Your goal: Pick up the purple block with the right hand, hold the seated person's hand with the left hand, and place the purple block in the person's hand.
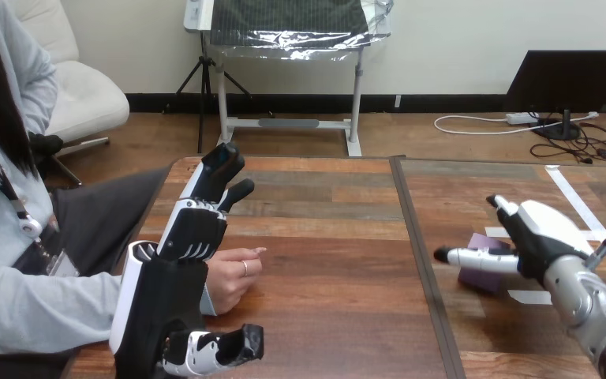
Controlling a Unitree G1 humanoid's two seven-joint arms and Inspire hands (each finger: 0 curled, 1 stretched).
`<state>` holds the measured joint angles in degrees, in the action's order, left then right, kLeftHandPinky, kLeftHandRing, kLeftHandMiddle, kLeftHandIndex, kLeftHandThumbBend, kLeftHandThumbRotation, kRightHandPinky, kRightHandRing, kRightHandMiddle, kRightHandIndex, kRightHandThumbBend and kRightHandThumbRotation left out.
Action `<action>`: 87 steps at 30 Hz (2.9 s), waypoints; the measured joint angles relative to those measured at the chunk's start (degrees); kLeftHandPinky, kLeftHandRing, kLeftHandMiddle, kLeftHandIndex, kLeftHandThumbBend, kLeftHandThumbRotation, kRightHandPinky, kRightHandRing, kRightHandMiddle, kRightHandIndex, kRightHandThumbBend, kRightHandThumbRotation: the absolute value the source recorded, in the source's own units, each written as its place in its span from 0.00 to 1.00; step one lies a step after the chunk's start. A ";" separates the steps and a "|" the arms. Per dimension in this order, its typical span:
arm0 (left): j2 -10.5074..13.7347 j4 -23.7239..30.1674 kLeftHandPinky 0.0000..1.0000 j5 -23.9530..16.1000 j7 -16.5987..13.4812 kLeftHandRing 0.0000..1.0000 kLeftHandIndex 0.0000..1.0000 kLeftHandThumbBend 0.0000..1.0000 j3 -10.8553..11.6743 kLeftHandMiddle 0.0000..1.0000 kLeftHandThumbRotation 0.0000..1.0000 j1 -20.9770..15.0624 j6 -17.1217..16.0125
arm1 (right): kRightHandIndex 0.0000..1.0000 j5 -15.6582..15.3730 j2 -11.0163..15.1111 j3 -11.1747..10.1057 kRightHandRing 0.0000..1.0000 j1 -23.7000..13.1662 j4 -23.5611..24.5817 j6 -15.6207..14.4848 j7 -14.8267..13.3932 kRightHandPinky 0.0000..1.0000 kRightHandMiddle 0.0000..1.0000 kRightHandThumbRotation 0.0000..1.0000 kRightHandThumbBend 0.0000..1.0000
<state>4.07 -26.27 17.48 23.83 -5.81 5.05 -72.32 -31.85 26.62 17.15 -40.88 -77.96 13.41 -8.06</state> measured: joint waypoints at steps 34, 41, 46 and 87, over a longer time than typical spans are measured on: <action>-0.68 0.16 0.86 -1.68 -1.56 0.94 0.94 0.99 -0.25 0.95 0.66 0.84 -4.46 | 0.75 -1.70 -1.39 1.36 0.48 2.59 -0.07 -2.31 -3.84 0.43 0.53 0.40 0.97; -0.88 0.15 0.86 -1.66 -2.18 0.94 0.94 0.99 -0.50 0.95 0.67 0.84 -4.46 | 0.55 -2.62 -2.11 2.27 0.38 3.18 -0.07 -2.89 -9.17 0.31 0.45 0.25 0.82; -1.13 0.15 0.85 -1.64 -2.59 0.93 0.94 0.98 -0.67 0.95 0.68 0.86 -4.46 | 0.41 -2.73 -2.35 2.31 0.24 3.44 -0.07 -3.44 -11.85 0.18 0.33 0.16 0.73; -1.45 0.29 0.88 -1.98 -4.24 0.94 0.93 1.00 -2.39 0.95 0.65 1.79 -3.36 | 0.26 3.29 -2.11 -2.86 0.13 4.40 -0.07 -1.25 -17.97 0.08 0.20 0.16 0.42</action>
<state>2.62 -25.98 15.50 19.59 -8.21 6.84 -75.68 -28.57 24.52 14.29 -36.48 -78.02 12.16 -26.02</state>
